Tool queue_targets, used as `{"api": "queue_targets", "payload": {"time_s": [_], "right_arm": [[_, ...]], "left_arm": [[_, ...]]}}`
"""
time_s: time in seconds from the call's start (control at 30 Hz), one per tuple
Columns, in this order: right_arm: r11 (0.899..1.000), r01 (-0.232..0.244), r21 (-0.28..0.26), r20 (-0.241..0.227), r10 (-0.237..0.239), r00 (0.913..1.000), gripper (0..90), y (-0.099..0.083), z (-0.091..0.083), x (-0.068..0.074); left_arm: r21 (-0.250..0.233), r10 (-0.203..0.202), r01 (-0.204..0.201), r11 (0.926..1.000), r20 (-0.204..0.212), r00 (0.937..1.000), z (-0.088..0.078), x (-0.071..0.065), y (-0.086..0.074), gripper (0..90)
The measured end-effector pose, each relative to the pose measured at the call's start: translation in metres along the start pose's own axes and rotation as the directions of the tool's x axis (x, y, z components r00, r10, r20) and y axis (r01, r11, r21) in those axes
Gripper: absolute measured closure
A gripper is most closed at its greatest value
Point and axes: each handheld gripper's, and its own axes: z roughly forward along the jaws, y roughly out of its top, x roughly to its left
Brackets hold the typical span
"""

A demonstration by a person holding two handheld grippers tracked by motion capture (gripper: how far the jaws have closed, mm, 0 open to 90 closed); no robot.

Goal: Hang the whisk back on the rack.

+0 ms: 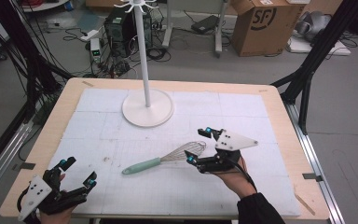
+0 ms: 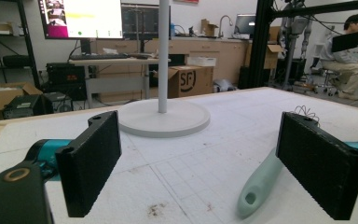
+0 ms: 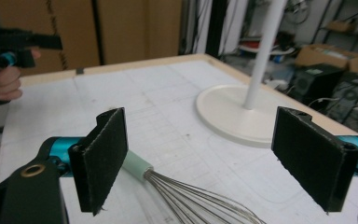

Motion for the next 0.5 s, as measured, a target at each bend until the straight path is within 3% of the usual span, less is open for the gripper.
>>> {"api": "queue_targets", "payload": {"time_s": [0.2,0.27,0.33,0.37,0.43,0.5], "right_arm": [[0.995,0.054,0.085,-0.072,-0.048,0.9963,18.6,0.008,0.033,0.000],[0.993,0.056,0.100,-0.081,-0.048,0.9955,18.7,0.008,0.036,0.000],[0.986,0.097,0.134,-0.115,-0.082,0.9900,22.0,0.010,0.046,0.001],[0.984,0.096,0.147,-0.144,-0.075,0.9868,23.1,0.011,0.053,-0.001],[0.983,0.096,0.155,-0.157,-0.072,0.9850,23.5,0.011,0.056,-0.002],[0.971,0.127,0.201,-0.178,-0.091,0.9797,24.5,0.010,0.066,-0.003]], "left_arm": [[-0.002,-0.006,0.006,1.0000,0.002,1.0000,0.000,0.001,0.000,14.6],[-0.003,-0.005,0.005,1.0000,0.001,1.0000,0.000,0.001,0.000,14.6],[-0.003,-0.008,0.008,1.0000,0.000,1.0000,-0.001,0.000,0.000,14.6],[-0.003,-0.009,0.009,1.0000,-0.001,1.0000,-0.001,0.000,0.000,14.6],[-0.003,-0.008,0.008,1.0000,0.000,1.0000,-0.001,0.001,0.000,14.6],[-0.006,-0.013,0.013,0.9999,0.001,0.9999,-0.001,0.001,0.000,14.6]]}}
